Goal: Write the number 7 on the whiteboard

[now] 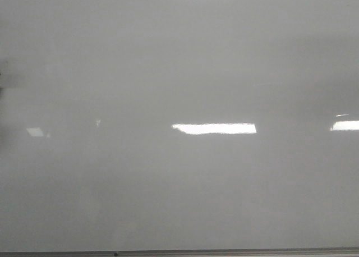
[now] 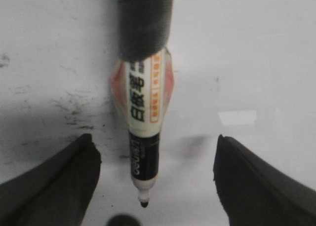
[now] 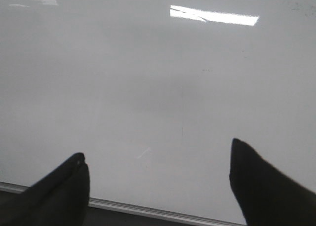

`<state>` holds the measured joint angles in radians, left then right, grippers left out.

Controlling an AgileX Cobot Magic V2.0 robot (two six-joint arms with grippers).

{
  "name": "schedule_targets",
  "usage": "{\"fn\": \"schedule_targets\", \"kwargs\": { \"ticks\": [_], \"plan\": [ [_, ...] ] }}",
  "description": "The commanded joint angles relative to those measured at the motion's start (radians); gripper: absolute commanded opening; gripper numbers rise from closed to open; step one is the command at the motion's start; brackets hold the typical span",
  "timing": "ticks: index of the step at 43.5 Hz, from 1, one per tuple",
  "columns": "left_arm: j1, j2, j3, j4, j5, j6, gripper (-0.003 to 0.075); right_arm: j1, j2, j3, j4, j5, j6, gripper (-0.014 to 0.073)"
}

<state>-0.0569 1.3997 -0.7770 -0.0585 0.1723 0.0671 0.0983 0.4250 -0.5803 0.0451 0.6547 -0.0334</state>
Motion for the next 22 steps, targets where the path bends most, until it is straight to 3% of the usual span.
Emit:
{"fn": "schedule_targets", "kwargs": {
  "ticks": [1,22],
  "plan": [
    [-0.007,-0.012,-0.031,0.000,-0.104,0.002,0.0419,-0.002,0.013,-0.026,-0.012,-0.067,-0.008,0.0603],
    [-0.007,0.044,-0.031,0.000,-0.146,0.002,0.0275,-0.002,0.013,-0.026,-0.012,-0.068,-0.008,0.0603]
  ]
}}
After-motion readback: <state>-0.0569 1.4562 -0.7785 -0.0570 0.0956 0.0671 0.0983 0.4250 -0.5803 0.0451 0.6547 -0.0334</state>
